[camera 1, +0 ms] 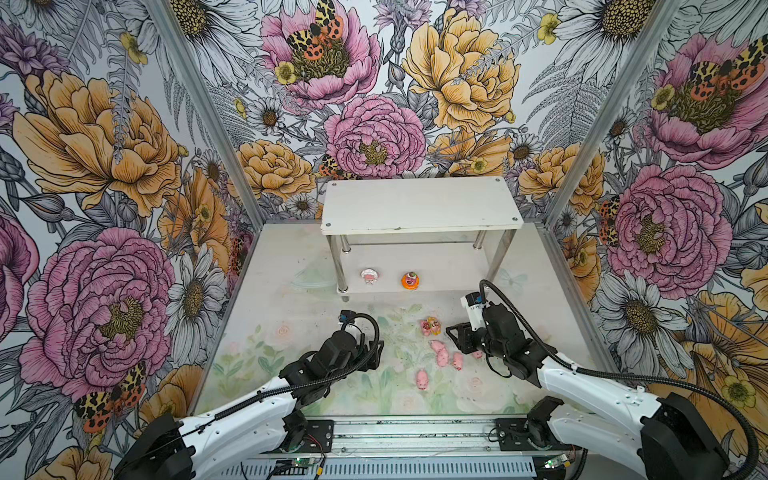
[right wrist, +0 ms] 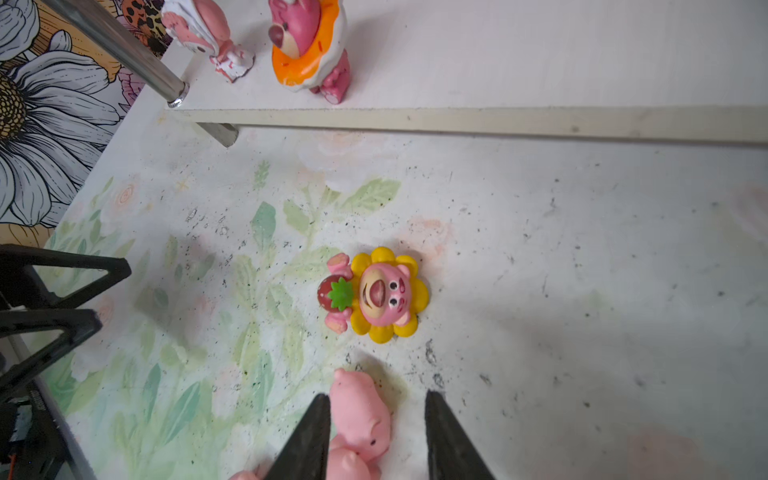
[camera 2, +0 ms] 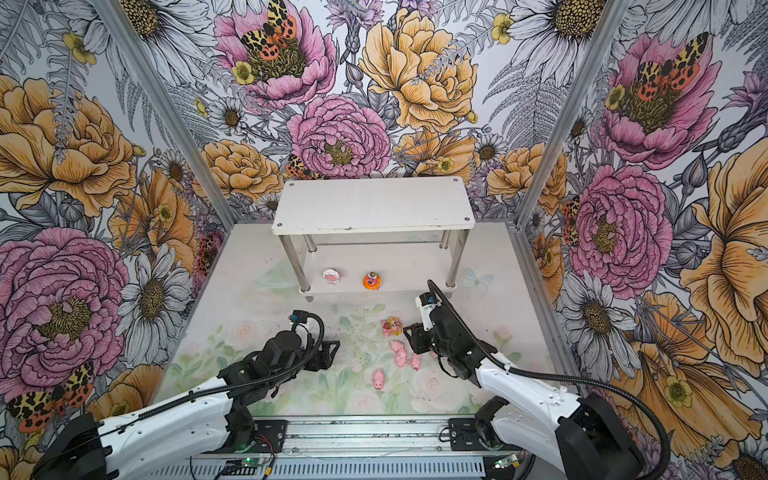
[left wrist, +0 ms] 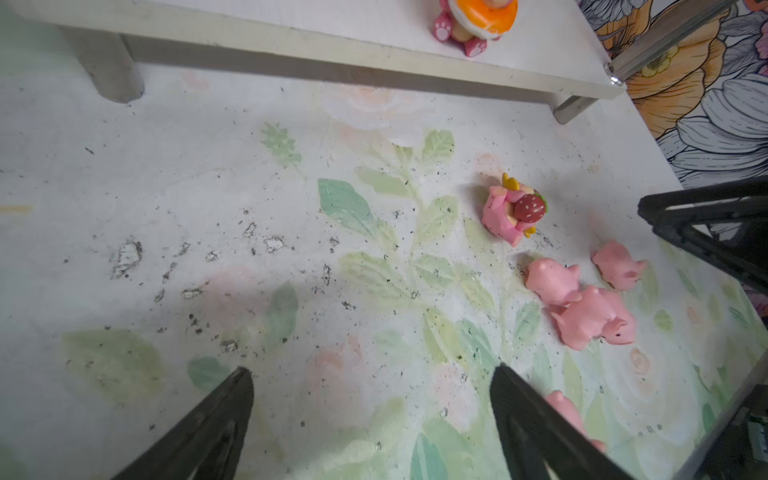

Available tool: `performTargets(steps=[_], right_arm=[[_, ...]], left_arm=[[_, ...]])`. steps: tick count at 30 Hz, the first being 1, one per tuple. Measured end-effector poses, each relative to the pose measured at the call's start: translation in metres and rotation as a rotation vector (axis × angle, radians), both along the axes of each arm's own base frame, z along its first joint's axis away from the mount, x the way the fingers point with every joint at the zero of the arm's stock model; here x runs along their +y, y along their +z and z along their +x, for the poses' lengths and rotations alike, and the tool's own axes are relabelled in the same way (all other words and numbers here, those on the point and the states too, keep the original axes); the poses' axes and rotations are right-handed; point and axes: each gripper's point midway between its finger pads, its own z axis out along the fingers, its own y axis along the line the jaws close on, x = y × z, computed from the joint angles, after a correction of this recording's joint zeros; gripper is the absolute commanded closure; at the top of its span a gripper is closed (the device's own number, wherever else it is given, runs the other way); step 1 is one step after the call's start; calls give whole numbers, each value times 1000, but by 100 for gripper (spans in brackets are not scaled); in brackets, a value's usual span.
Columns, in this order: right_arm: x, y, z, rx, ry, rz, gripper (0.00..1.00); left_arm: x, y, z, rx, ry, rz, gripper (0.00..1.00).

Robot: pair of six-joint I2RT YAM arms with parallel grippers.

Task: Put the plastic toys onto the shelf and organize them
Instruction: 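Move both grippers toward the strawberry-sunflower pig figure on the table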

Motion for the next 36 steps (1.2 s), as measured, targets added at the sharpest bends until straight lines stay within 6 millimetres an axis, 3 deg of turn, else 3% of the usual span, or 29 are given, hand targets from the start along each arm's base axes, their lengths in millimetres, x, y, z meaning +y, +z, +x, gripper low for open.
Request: performTargets(steps=[6, 11, 15, 19, 27, 31, 36], right_arm=[[11, -29, -17, 103, 10, -47, 46], [17, -48, -12, 153, -20, -52, 34], [30, -39, 5, 131, -36, -10, 26], [47, -23, 27, 89, -40, 30, 25], [80, -21, 46, 77, 27, 58, 36], [106, -20, 32, 90, 114, 113, 37], [138, -14, -2, 120, 232, 164, 37]], left_arm=[[-10, 1, -3, -22, -16, -23, 8], [-15, 5, 0, -42, -9, -42, 7], [-15, 8, 3, -56, 5, -49, 1], [-16, 5, 6, -56, 17, -48, 1], [-18, -7, 9, -33, 27, -30, 1], [-19, -10, 10, -28, 27, -25, 1], [-19, -23, 9, 4, 23, 12, 1]])
